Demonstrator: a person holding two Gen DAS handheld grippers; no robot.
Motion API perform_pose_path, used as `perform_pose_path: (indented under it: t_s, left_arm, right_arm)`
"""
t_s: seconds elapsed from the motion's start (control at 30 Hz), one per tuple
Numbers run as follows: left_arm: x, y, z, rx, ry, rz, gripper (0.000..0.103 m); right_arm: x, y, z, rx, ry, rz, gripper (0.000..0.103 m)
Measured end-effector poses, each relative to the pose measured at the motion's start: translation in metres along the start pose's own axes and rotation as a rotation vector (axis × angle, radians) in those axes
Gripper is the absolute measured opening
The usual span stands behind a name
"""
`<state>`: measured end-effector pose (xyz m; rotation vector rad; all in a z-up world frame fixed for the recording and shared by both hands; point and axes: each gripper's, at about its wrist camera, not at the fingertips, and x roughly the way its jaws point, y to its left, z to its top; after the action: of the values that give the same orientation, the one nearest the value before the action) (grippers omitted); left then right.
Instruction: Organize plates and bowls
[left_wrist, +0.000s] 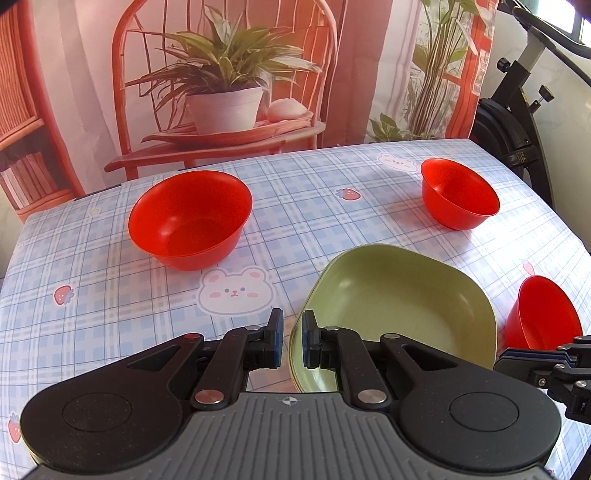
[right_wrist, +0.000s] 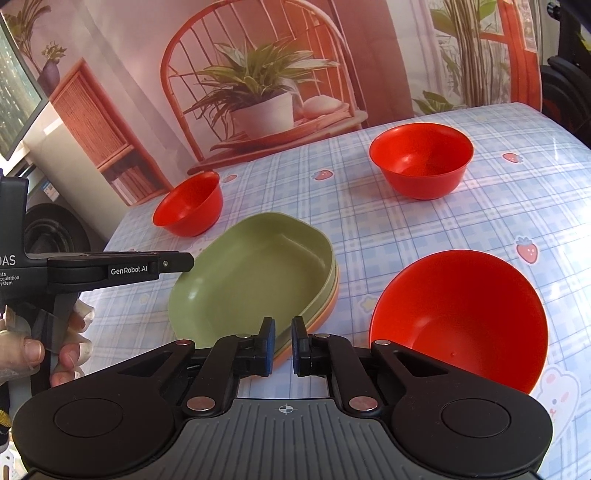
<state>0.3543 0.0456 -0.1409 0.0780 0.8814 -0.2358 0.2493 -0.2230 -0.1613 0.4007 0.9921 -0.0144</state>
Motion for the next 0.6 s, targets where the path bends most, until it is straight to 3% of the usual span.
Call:
perform_pose_path:
  t_s: [0.17, 0.6]
  left_arm:
    - [0.0012, -0.0016, -0.002, 0.003, 0.009, -0.002, 0.011]
    - [-0.0003, -0.0031, -0.005, -0.005, 0.018, 0.024, 0.012]
  right_arm:
    - [0.006, -0.0047, -0.0029, 0.023, 0.023, 0.0, 0.003]
    - [0.0051, -0.0041, -0.0058, 0.032, 0.028, -0.007, 0.004]
